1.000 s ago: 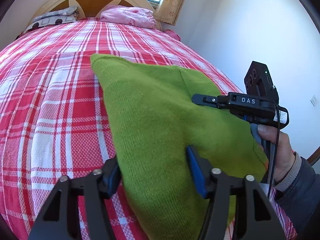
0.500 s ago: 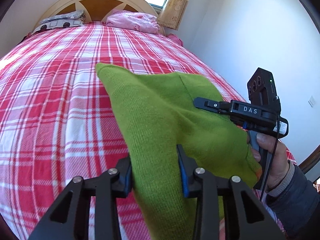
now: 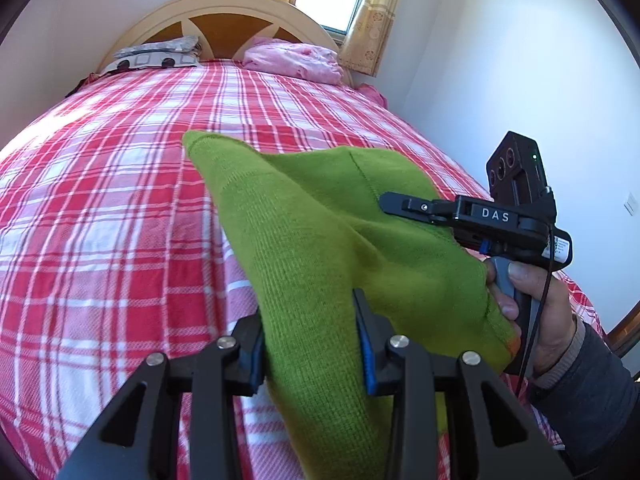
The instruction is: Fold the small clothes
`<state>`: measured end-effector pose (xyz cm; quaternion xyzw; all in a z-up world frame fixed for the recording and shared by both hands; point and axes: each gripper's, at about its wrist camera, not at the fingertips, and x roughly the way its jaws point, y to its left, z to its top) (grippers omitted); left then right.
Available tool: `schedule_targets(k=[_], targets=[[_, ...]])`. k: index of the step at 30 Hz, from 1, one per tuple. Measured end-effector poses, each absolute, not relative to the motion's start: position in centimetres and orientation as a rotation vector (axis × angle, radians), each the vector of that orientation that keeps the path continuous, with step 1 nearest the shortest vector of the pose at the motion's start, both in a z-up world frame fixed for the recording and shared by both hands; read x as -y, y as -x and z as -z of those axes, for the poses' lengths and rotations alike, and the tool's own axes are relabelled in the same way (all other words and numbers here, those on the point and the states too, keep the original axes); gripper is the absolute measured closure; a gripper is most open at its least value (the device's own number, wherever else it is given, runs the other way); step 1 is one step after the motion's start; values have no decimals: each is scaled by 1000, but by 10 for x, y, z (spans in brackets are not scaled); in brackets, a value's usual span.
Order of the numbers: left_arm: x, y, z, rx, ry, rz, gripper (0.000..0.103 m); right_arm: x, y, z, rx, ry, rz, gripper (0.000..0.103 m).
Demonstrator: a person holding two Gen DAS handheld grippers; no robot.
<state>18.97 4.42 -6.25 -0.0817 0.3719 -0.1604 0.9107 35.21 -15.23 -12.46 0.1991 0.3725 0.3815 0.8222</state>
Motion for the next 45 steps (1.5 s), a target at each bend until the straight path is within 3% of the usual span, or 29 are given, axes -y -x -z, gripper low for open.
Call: schedule_targets(k=[45], targets=[[-173, -84, 62, -693, 158, 16, 66, -76, -295, 110, -893, -269, -1143, 75]])
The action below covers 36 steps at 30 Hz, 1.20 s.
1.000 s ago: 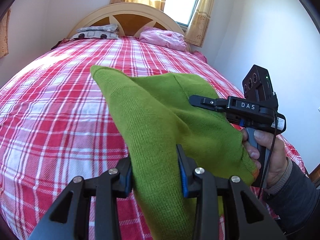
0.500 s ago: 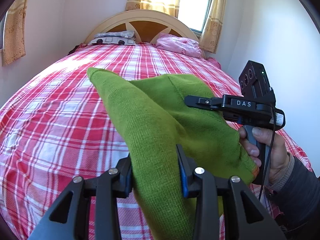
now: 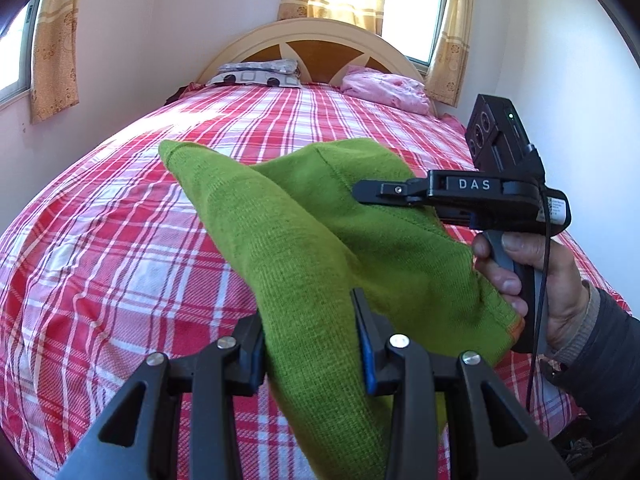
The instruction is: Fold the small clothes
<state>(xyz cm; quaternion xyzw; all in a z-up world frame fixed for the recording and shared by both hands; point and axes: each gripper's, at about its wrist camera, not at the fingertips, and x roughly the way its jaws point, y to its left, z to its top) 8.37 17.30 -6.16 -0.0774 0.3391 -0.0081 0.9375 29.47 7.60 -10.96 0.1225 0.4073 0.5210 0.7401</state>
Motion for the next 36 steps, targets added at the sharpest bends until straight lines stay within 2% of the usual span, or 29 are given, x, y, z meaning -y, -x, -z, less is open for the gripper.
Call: schedule_targets(k=[19, 36], targets=[[-202, -64, 77, -705, 217, -44, 66, -143, -292, 119, -968, -177, -1192, 75], [-211, -51, 98, -739, 261, -52, 65, -151, -301, 140, -1015, -173, -1169, 75]])
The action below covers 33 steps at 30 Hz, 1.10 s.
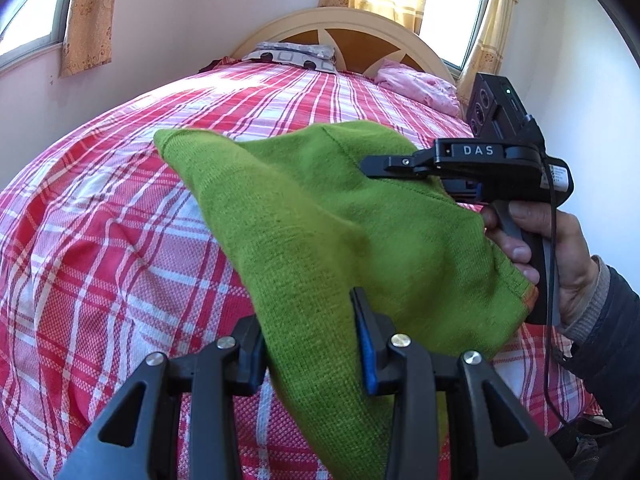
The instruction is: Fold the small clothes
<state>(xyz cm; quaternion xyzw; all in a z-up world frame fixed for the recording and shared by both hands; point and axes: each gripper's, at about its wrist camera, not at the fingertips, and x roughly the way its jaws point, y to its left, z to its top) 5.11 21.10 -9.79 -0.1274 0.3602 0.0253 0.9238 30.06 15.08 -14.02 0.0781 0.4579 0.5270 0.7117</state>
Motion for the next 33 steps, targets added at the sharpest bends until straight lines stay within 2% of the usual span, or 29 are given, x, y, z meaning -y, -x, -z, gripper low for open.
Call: schedule_targets(k=[6, 12, 13, 16, 18, 22, 24, 25, 26, 29, 33], targets=[[-213, -52, 101, -750, 270, -57, 59, -149, -304, 150, -1030, -172, -1141, 74], [-217, -45, 101, -767, 267, -81, 46, -152, -303, 152, -1034, -139, -1107, 71], [-216, -44, 100, -767, 259, -91, 41, -152, -303, 152, -1035, -131, -1092, 71], [-212, -41, 92, -772, 222, -101, 38, -151, -300, 153, -1033, -112, -1067, 70], [-208, -40, 86, -776, 191, -117, 30, -152, -299, 152, -1026, -79, -1056, 69], [-209, -36, 68, -744, 173, -136, 28, -140, -293, 137, -966, -73, -1008, 66], [-214, -33, 57, -698, 184, -159, 19, -128, -287, 119, -901, -87, -990, 66], [-217, -33, 51, -670, 183, -180, 10, -123, -283, 107, -873, -111, -1011, 66], [-221, -34, 50, -649, 183, -197, 4, -119, -277, 98, -853, -137, -1043, 65], [-228, -46, 55, -629, 177, -240, 4, -118, -252, 81, -813, -154, -1157, 55], [-243, -62, 82, -683, 158, -331, 4, -128, -219, 96, -886, -101, -1262, 54]])
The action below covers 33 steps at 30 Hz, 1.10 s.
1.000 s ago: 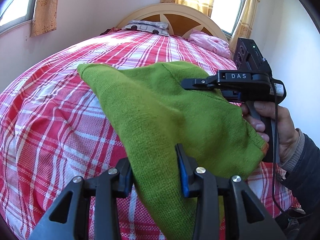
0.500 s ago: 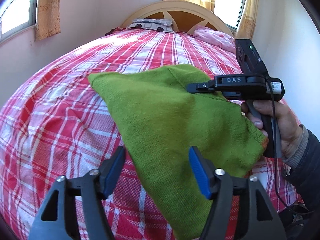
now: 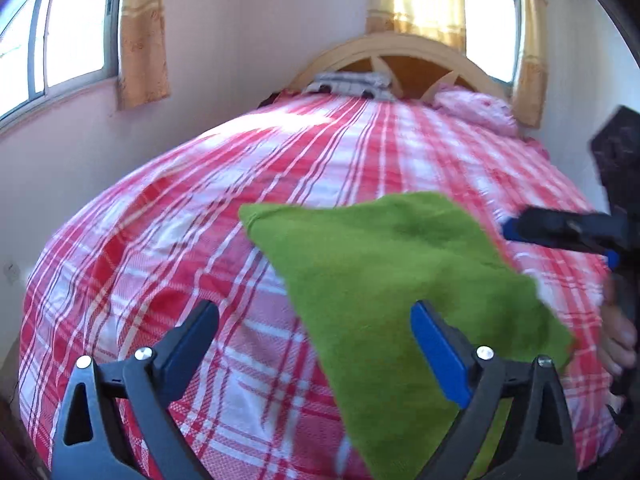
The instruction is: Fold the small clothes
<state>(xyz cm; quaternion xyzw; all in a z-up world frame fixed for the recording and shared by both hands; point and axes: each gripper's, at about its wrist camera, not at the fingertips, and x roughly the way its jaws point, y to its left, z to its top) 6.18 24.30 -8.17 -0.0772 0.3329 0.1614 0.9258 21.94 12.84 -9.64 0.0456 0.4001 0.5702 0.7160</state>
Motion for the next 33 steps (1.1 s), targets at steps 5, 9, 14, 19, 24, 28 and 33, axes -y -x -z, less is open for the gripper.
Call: schedule_targets(k=[5, 9, 14, 19, 24, 28, 33], targets=[[-261, -66, 114, -753, 240, -321, 0, -126, -223, 146, -999, -81, -1163, 54], [-258, -65, 118, -721, 241, -321, 0, -126, -219, 144, -975, -63, -1147, 54], [-251, -50, 103, -706, 254, -344, 0, -103, -209, 130, -965, -178, -1104, 47], [-234, -36, 68, -619, 206, -316, 0, -73, -179, 100, -817, -133, -978, 41], [-220, -27, 41, -553, 193, -269, 0, -57, -154, 75, -702, -82, -907, 40], [-214, -27, 32, -532, 185, -251, 0, -53, -143, 59, -634, -52, -868, 40], [-213, -24, 29, -522, 189, -252, 0, -54, -137, 54, -618, -38, -870, 39]])
